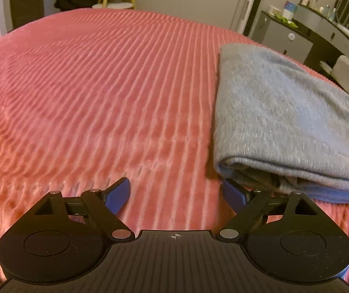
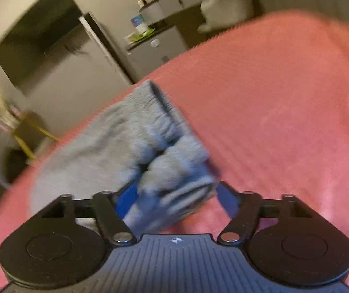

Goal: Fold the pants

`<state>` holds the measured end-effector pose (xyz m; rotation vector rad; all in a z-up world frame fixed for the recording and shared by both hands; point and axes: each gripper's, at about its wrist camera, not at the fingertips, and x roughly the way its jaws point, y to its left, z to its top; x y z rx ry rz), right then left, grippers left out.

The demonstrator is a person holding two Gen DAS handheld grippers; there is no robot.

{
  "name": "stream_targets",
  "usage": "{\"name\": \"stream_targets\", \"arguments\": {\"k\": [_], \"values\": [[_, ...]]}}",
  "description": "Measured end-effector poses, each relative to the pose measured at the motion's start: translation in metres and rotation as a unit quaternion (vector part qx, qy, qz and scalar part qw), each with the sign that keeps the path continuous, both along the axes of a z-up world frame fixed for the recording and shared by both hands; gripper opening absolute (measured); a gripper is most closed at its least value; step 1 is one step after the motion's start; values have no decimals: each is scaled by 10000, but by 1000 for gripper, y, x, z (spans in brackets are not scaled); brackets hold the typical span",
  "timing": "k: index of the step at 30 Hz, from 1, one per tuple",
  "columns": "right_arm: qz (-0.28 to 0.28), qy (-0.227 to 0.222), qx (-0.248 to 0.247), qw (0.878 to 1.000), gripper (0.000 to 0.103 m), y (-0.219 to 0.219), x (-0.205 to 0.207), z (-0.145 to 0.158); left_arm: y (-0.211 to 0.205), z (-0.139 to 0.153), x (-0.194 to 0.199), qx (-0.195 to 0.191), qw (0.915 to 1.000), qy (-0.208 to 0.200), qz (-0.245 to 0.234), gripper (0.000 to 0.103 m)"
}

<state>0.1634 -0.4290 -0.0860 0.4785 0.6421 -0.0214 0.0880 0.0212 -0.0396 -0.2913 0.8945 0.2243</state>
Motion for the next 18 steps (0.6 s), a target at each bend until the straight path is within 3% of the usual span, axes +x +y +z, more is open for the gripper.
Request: {"name": "stream_targets", "arguments": {"k": [3,5,13,18], "values": [[342,-55,81,9994,92,6,-7,8,-6,1,-13,78,9999,102,-114,89],[635,-30,136,9979,92,12,-16,10,-11,3,-19,128,9996,114,-216,89],[1546,163,-756,9850,92,51,-52,20,-34,17,-47,394,9967,-83,-708,89],[1641,100,-1162,9795,93,66,-74,26,-45,29,-60,582,9926,-373,-999,94]]}}
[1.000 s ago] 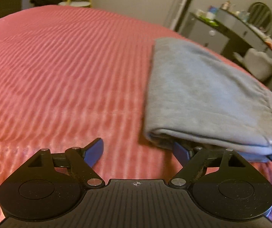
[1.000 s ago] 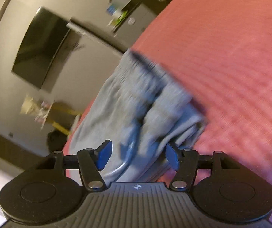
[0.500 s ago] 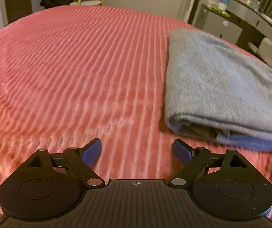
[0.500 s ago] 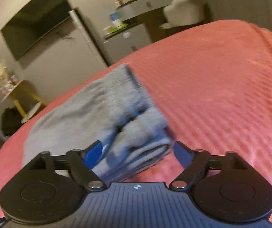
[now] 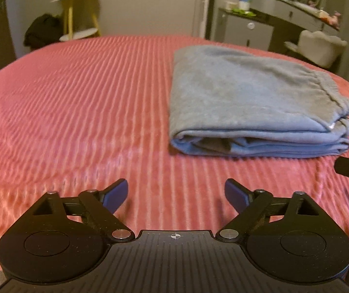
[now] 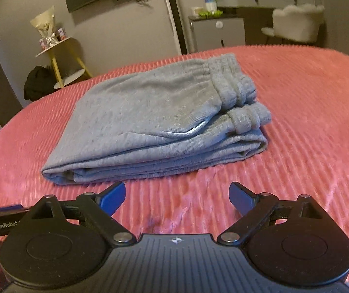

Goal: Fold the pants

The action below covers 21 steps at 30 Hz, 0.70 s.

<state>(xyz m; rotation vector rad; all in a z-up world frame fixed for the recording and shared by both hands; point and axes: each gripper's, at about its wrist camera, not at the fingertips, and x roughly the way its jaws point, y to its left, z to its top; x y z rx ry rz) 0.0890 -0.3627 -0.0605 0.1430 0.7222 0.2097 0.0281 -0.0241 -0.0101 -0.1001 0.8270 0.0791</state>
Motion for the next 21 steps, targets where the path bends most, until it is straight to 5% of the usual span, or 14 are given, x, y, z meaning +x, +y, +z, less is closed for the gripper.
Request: {"name": "stream_targets", "arguments": {"k": [9,21], "values": [[-338,-449,-494,9972,95,8,-5,10,-2,1,3,-75,9998,-47,-167,94],[-300,-427,-633,9966,95,10,-1,6,-9,-5,7,-13,9994,92,-331,94]]}}
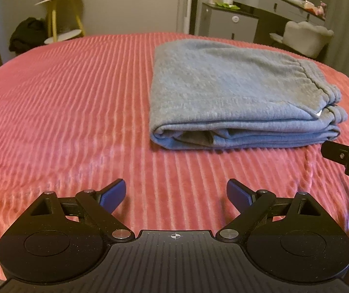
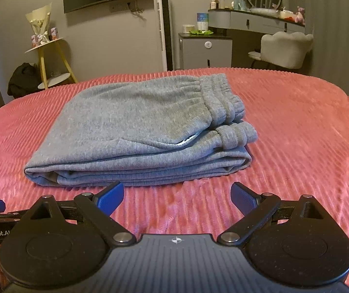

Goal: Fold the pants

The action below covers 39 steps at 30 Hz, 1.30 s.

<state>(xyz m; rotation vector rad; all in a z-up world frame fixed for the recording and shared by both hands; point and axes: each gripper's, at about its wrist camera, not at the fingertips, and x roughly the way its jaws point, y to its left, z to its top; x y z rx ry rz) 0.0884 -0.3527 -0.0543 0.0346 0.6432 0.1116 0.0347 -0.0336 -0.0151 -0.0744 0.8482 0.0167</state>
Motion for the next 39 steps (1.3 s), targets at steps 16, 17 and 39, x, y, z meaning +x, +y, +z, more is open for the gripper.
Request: {"name": "stream_targets", "arguments": {"k": [16,17,39], "values": [[8,15,-95,10000,95,1,0,-1,-1,1,-2,-59,10000,-35,-30,94],[7,16,-95,10000,95,1,0,-1,-1,1,-2,-59,10000,-31,-32,94],[-49,16,-123,9999,95,1,-1,-1,2,1,0,-95,9999,-29,-107,94]]}}
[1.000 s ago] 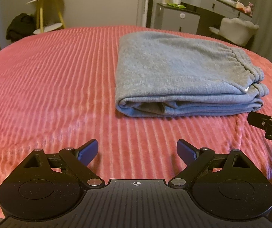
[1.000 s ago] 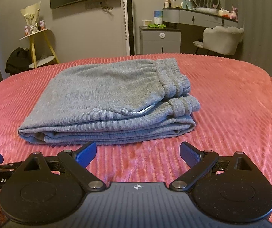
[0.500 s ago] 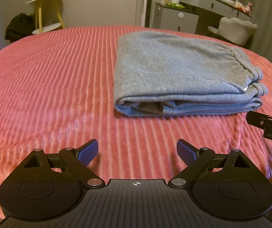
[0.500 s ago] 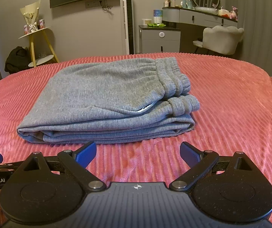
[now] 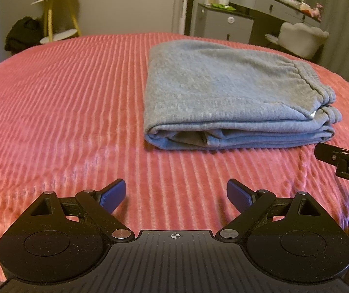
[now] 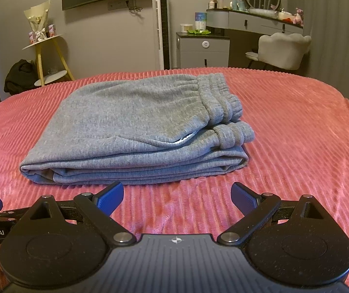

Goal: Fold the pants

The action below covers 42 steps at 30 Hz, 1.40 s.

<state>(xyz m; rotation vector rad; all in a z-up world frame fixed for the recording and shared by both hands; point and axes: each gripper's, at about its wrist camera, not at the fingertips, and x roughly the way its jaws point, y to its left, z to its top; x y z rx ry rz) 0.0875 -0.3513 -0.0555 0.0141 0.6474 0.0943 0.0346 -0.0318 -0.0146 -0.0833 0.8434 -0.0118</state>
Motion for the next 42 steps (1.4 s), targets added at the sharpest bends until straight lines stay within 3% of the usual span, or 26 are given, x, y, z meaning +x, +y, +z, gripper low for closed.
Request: {"name": "stream_targets", "arguments": {"k": [42], "values": [[-36,-22,-14,10000,95,0,-1,0,1,0,0,-174,9998,-55,-73,94]]}}
